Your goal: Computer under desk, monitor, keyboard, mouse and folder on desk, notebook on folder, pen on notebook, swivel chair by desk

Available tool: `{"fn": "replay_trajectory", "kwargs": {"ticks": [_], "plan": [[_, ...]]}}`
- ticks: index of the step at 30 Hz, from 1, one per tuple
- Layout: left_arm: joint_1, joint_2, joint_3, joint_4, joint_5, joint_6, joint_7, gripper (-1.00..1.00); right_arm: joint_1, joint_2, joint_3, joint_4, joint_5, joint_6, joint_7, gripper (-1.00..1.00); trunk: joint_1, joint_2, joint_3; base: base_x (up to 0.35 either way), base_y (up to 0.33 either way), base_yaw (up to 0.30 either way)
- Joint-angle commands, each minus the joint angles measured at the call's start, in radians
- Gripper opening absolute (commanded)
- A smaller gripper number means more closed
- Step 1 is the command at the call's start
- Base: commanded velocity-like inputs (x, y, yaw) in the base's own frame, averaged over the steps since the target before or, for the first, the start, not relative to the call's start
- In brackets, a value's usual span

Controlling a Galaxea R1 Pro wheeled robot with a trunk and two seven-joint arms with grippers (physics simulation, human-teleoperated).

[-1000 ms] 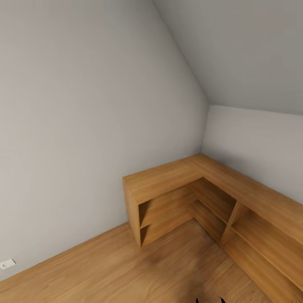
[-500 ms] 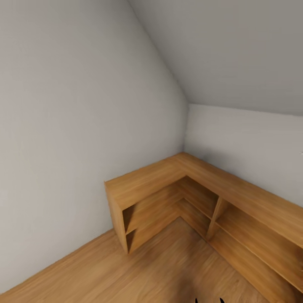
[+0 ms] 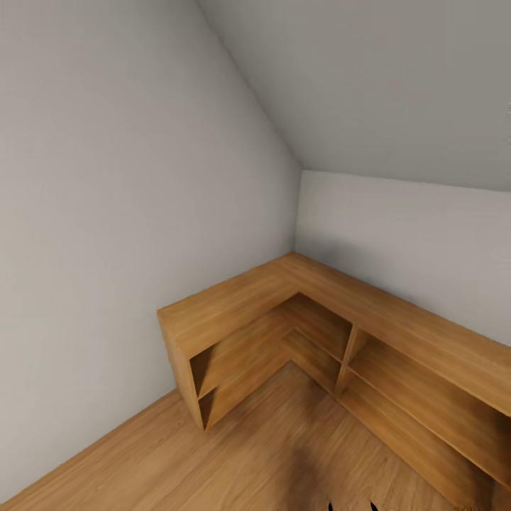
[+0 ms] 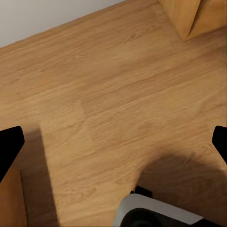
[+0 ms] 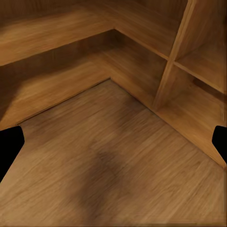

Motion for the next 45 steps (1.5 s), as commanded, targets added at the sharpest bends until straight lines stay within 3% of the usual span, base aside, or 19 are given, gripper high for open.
{"fn": "replay_trajectory", "kwargs": {"ticks": [1,9,13,23,38,45], "plan": [[-0.001,-0.001,-0.008,0.000,0.000,0.001,0.009,1.00,-0.001,0.002,0.009,0.002,0.002,-0.002,-0.011,1.00,0.001,-0.002,-0.004,0.000,0.000,-0.162],[-0.001,-0.005,-0.011,-0.005,-0.001,0.010,0.007,1.00,-0.001,0.005,0.010,0.002,0.002,-0.001,-0.010,1.00,0.001,-0.002,-0.014,0.150,0.049,-0.164],[-0.001,-0.006,-0.012,-0.005,-0.001,0.011,0.007,1.00,-0.001,0.023,0.009,0.003,0.000,0.002,-0.012,1.00,0.001,-0.002,-0.019,0.084,0.027,-0.194],[-0.001,-0.007,-0.013,-0.006,-0.005,0.011,0.007,1.00,-0.001,0.033,0.010,0.002,0.002,0.121,-0.011,1.00,0.001,-0.002,-0.030,0.007,0.002,-0.219],[-0.001,-0.007,-0.014,-0.006,-0.007,0.011,0.007,1.00,-0.001,0.033,0.010,0.002,0.003,0.131,-0.010,1.00,0.001,-0.002,-0.041,0.045,0.116,-0.254],[-0.001,-0.007,-0.015,-0.006,-0.007,0.011,0.007,1.00,-0.001,0.032,0.009,0.003,0.003,0.132,-0.009,1.00,0.001,-0.002,-0.041,0.048,0.040,-0.055]]}}
